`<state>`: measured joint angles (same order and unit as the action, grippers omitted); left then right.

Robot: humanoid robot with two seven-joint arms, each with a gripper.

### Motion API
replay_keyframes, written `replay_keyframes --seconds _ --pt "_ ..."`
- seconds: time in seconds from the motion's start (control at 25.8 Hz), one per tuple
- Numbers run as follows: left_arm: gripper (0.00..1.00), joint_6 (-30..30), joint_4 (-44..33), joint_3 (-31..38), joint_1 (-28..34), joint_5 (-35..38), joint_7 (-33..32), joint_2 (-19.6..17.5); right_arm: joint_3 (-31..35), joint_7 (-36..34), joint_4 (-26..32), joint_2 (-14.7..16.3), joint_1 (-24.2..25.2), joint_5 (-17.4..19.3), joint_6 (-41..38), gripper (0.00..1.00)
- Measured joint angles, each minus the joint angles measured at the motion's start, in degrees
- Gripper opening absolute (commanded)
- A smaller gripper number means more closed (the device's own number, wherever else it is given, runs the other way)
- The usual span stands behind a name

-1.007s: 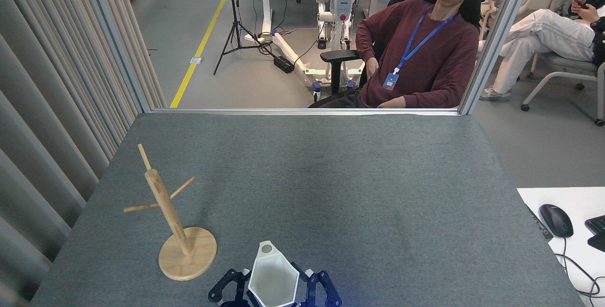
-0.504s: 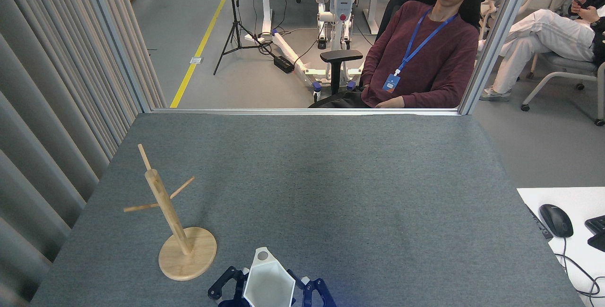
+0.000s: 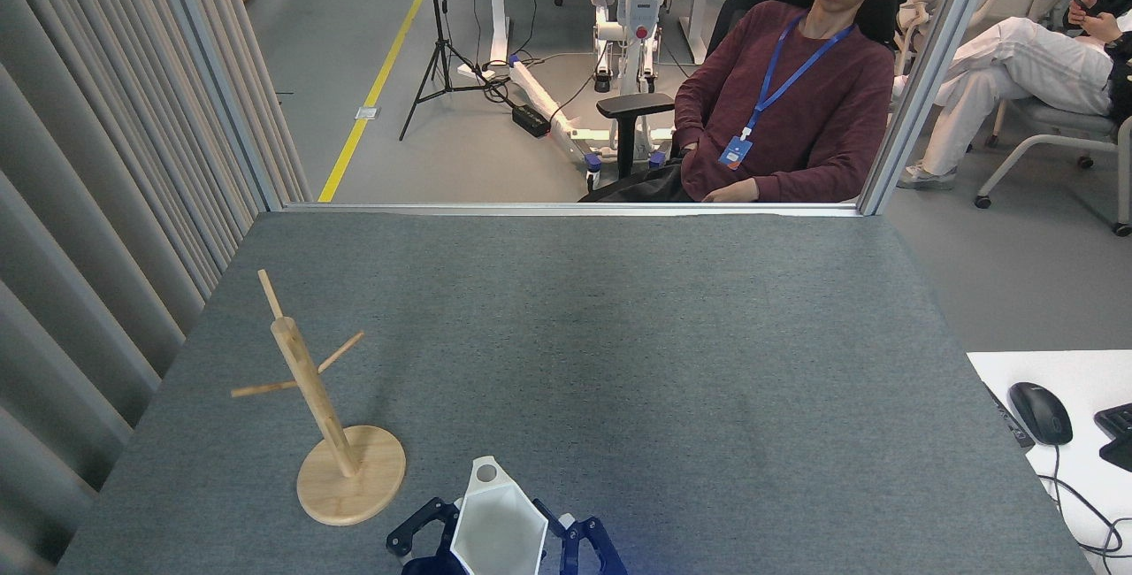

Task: Hang cup on storage rack
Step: 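Carry the cup toward the left gripper and grasp it with the left gripper, then open the right gripper and withdraw it from the cup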

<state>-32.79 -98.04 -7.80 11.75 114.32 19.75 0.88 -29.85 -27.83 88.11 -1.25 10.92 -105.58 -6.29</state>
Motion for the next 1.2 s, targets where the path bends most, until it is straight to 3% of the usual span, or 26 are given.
replay_keyframes --seconds 0.43,0.7,0.77,0.89,0.97,1.08,1.2 --pt "0.58 0.0 -0.5 0.1 0.1 0.9 0.7 0.1 0.3 -0.9 0.6 -0.5 -0.1 0.3 0.5 0.98" --pt "0.58 -0.2 -0.5 0.1 -0.2 1.0 0.7 0.1 -0.5 -2.4 7.4 -1.2 -0.1 1.1 -0.3 0.98" --pt "0.58 -0.2 -0.5 0.1 -0.2 1.1 0.6 0.1 1.4 -2.9 8.8 -1.9 -1.8 5.4 2.3 0.98" --pt "0.58 0.0 -0.5 0.3 0.0 1.2 0.6 0.1 8.8 0.7 7.3 -2.1 -5.7 18.0 9.1 0.98" --pt "0.58 0.6 -0.6 0.8 0.3 1.2 0.8 0.2 13.3 3.4 4.4 0.0 -6.9 22.9 10.8 0.98" --pt "0.54 3.2 -0.8 2.9 1.1 0.9 1.4 0.2 16.8 4.7 1.7 5.8 -3.4 24.8 11.3 0.98" --pt "0.49 5.8 -0.9 7.1 2.1 0.6 2.8 0.1 18.1 4.0 1.3 8.7 1.3 25.1 10.8 0.98"
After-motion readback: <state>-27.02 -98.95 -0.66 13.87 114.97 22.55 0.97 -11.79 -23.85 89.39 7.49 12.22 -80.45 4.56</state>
